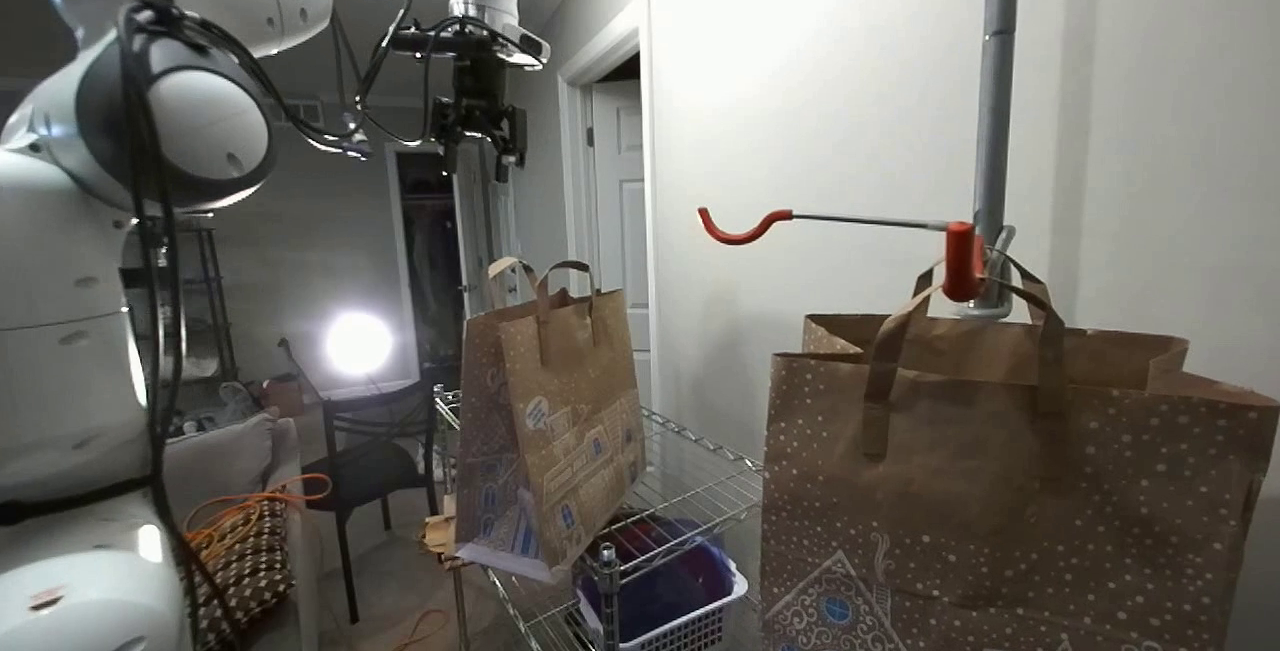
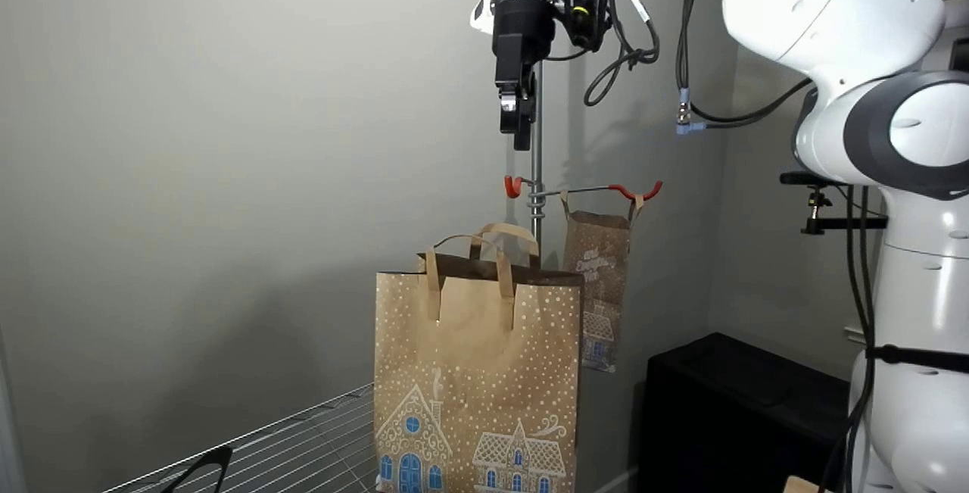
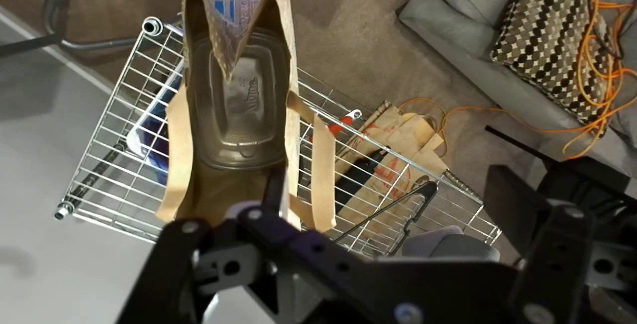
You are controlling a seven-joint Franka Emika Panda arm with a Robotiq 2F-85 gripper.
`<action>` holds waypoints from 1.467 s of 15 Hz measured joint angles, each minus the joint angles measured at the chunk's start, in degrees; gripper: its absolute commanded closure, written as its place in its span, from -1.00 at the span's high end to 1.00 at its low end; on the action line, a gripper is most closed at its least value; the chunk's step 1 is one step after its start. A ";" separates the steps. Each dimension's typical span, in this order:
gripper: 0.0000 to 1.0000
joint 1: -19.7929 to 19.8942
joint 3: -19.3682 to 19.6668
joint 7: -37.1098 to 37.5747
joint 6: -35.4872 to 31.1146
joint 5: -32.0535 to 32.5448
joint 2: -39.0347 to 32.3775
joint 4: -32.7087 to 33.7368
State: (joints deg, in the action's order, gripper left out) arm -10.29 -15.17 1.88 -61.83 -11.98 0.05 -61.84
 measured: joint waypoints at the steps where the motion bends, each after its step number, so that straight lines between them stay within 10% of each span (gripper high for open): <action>1: 1.00 0.39 0.58 0.72 -0.42 -1.20 1.65 -2.49; 22: 1.00 0.87 5.38 -5.60 -20.25 -6.22 47.22 -63.85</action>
State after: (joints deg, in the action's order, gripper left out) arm -9.42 -9.79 -3.72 -82.08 -18.20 47.27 -125.68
